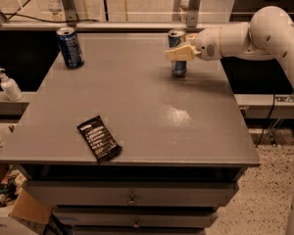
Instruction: Move redbull can near pepsi can
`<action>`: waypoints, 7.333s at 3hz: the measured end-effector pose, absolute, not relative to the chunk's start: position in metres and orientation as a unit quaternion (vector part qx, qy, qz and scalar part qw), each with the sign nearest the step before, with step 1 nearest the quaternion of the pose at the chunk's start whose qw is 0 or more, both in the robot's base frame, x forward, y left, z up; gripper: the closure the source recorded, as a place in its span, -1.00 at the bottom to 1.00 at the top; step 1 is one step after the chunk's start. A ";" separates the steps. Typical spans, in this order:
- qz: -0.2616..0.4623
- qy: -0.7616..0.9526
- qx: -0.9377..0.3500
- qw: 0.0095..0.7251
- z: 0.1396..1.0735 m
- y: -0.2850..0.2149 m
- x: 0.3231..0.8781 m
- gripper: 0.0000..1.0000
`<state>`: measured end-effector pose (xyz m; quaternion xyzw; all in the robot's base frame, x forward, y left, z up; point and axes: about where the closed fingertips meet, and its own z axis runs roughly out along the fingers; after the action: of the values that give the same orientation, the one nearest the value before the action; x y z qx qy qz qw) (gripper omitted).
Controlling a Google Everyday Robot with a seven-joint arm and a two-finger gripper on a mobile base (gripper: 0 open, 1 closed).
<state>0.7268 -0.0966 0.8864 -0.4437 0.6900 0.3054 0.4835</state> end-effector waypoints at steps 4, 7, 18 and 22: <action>0.355 0.590 -0.449 0.569 0.934 -0.004 0.757 1.00; 0.380 0.559 -0.503 0.539 0.915 0.096 0.783 1.00; 0.395 0.609 -0.488 0.484 0.881 0.181 0.775 0.17; 0.391 0.620 -0.482 0.480 0.870 0.163 0.784 -1.00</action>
Offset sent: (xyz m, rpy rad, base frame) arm 0.0002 0.0375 0.0522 0.1786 -0.1657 0.0123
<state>0.7840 0.1628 0.8700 -0.4824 0.6199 0.3907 0.4799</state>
